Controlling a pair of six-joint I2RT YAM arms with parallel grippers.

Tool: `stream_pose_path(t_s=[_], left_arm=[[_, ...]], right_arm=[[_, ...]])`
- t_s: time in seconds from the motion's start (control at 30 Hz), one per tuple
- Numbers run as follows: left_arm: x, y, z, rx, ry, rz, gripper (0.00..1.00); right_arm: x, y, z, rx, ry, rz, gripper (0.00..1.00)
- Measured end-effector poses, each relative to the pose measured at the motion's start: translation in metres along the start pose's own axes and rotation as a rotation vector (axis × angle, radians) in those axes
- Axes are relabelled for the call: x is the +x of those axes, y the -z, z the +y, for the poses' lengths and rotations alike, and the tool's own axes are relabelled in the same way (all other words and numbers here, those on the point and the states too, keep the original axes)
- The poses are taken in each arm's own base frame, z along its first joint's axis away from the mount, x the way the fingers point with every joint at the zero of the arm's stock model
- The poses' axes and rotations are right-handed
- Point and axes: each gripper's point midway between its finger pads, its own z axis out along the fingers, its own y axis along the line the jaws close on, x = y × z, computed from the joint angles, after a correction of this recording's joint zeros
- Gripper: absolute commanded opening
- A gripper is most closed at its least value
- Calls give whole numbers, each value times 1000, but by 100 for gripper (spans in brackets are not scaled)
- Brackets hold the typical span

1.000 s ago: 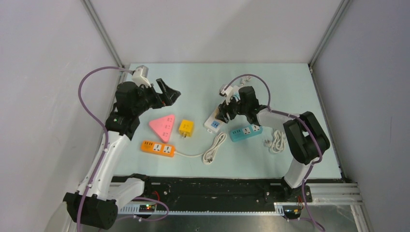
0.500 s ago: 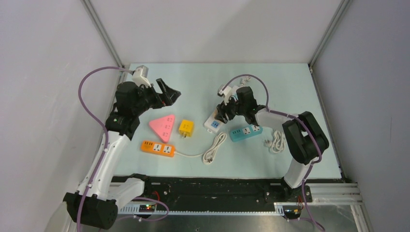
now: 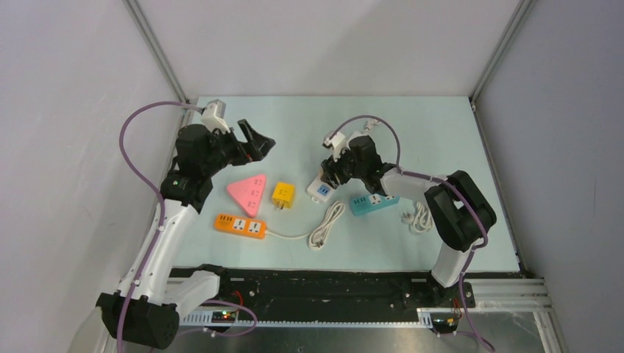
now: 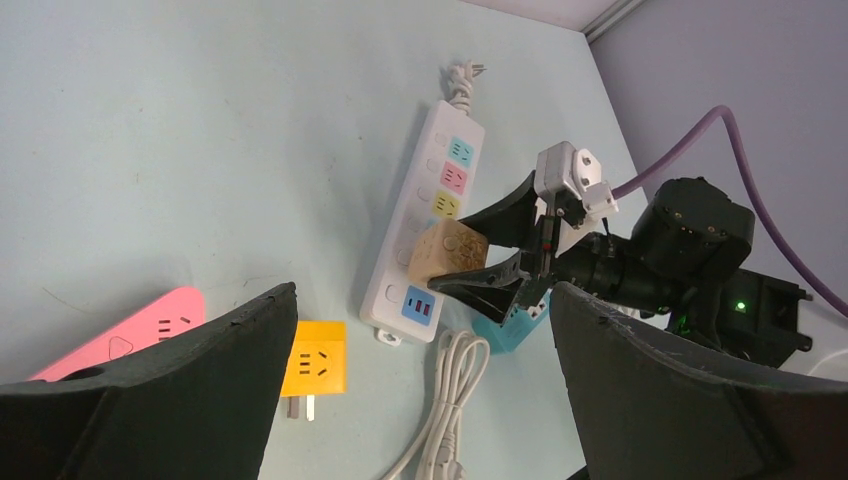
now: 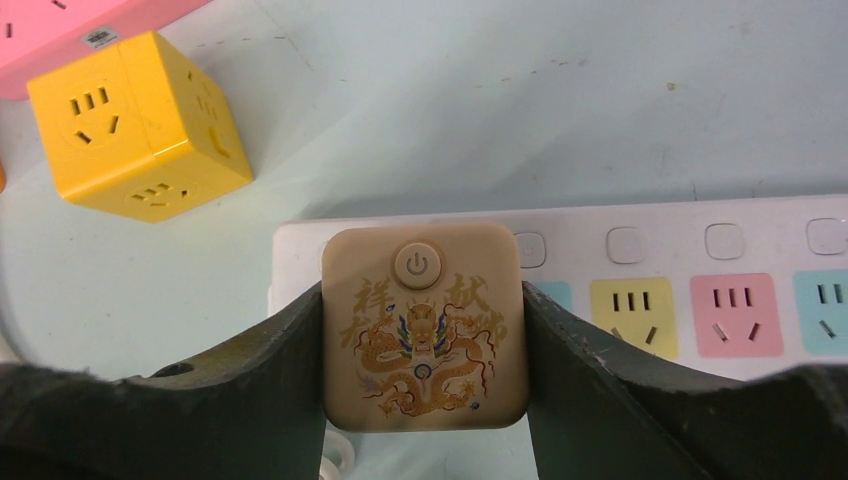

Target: Insert the plug

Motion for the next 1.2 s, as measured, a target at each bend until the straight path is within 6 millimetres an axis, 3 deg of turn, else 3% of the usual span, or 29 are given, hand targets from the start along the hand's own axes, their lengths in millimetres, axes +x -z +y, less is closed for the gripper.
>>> stream_pose_path(t_s=[0.47,1.2], left_arm=[[3,-3,3,-6,5,12,100],[11,-12,6,-7,33,50,100]], right_arm=[[-2,-8,6,134,-37,-130,0],[8,9,17,276,-61,-333,0]])
